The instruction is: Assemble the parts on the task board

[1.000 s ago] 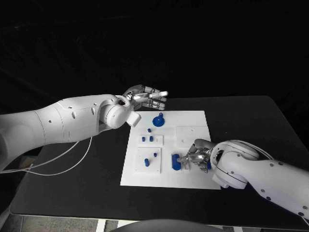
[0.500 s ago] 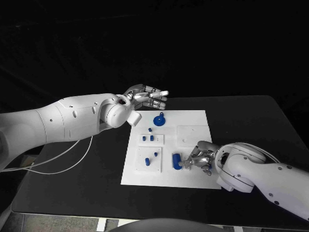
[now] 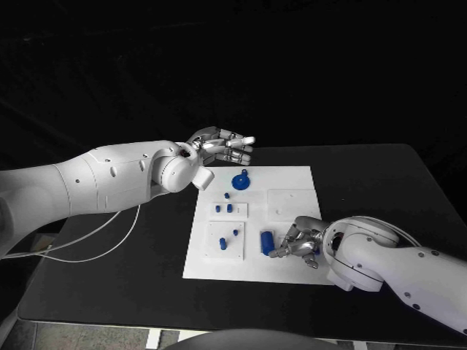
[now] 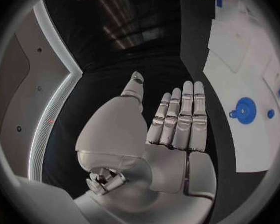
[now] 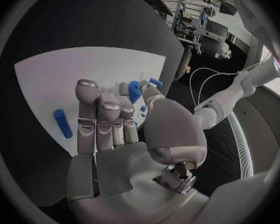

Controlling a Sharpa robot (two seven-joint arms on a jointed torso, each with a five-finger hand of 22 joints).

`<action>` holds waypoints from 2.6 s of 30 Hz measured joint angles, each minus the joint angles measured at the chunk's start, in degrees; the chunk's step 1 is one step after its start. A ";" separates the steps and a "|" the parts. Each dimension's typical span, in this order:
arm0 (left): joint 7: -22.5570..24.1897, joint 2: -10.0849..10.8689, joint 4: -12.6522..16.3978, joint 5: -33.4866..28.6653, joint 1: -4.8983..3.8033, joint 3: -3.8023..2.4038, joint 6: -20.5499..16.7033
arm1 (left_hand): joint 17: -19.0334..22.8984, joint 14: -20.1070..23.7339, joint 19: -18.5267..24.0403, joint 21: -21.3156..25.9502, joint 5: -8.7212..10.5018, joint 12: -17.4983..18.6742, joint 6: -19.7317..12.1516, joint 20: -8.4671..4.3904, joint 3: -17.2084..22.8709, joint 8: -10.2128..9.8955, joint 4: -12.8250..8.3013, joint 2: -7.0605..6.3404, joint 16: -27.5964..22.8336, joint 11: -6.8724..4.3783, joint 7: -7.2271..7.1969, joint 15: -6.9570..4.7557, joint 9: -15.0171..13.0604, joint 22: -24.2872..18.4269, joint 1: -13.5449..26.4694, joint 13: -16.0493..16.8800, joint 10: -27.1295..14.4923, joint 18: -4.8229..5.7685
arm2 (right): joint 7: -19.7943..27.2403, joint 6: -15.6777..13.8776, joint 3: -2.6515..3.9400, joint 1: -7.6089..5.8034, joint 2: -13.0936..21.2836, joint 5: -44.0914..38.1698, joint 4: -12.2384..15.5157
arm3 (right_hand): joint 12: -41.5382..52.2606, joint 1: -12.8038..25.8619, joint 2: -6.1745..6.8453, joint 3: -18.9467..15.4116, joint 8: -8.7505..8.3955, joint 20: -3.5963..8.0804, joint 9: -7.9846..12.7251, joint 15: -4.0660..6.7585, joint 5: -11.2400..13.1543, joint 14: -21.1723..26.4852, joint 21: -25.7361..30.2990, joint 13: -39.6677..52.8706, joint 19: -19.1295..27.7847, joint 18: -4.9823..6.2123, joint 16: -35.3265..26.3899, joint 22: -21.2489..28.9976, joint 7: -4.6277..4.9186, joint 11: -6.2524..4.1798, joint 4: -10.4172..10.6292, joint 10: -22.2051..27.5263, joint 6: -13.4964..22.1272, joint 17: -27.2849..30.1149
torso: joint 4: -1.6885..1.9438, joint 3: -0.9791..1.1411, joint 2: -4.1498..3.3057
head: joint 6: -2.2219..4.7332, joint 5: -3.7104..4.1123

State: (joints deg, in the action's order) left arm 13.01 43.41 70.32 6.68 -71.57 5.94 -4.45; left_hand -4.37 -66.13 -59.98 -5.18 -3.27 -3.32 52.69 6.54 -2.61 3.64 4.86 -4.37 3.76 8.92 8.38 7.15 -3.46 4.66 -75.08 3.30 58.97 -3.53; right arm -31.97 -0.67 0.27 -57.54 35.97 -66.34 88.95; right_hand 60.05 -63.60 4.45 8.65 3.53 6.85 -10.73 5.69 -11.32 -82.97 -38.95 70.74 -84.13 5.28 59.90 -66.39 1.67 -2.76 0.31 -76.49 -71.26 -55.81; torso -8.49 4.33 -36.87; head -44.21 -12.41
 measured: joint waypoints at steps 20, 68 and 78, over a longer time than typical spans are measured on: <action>-0.37 -0.07 -0.11 0.01 0.02 0.02 0.29 | 0.00 0.00 0.00 0.00 0.00 0.00 0.00 0.00 0.00 0.00 0.00 0.30 0.00 0.00 0.00 0.00 0.00 0.01 0.30 0.00 0.00 0.00 | -2.21 -0.45 0.03 0.07 -2.28 0.11 -3.24 | 0.00 3.88 -4.13 -0.81 0.02 0.20 0.16 -0.01 -1.88 0.00 -0.67 -0.01 0.21 -0.01 0.00 -0.25 -0.01 0.00 0.31 0.00 -0.02 0.04 | 0.04 -0.05 -0.02 | -0.16 -0.10; -0.99 0.54 -0.13 0.41 0.01 0.11 0.33 | 0.00 0.00 0.00 -0.23 0.00 0.00 3.22 0.00 -1.18 0.00 -1.85 1.76 0.00 -0.18 0.11 0.00 -0.02 0.02 0.25 0.00 0.60 0.01 | 0.94 1.30 6.85 0.06 8.44 1.73 2.32 | 0.39 -2.26 -0.23 -1.52 -0.04 0.19 0.47 -0.20 -0.27 0.19 2.89 0.43 0.21 -0.01 -2.49 1.10 0.90 0.62 0.68 0.01 1.76 2.27 | -0.35 -0.09 0.04 | 0.01 -0.07; -0.35 1.07 0.15 0.42 0.01 0.12 0.13 | 0.00 0.00 0.00 -0.23 0.00 0.00 3.91 0.00 -1.73 0.00 -2.70 2.27 0.00 -0.21 -0.01 0.00 -0.07 0.01 0.15 0.00 0.63 0.01 | 2.14 0.77 8.60 -0.42 12.23 2.30 1.12 | 2.68 -1.96 -2.13 -1.99 -0.05 0.19 0.91 -0.20 1.43 0.19 0.75 2.15 0.21 -0.01 -0.60 -0.15 0.97 0.40 -2.78 -0.21 2.22 0.02 | -0.74 -0.05 0.16 | 0.48 0.14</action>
State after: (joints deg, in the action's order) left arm 12.66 44.48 70.47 7.09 -71.56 6.05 -4.32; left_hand -4.37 -66.13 -59.98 -5.41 -3.27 -3.32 56.60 6.54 -4.34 3.64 2.15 -2.10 3.76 8.72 8.37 7.15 -3.53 4.67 -74.93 3.30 59.59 -3.53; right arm -29.83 0.10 8.87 -57.96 48.20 -64.04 90.08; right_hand 62.73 -65.56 2.32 6.66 3.48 7.04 -9.82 5.49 -9.90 -82.78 -38.20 72.89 -83.92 5.27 59.30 -66.54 2.65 -2.36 -2.47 -76.69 -69.04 -55.79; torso -9.23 4.28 -36.71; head -43.73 -12.27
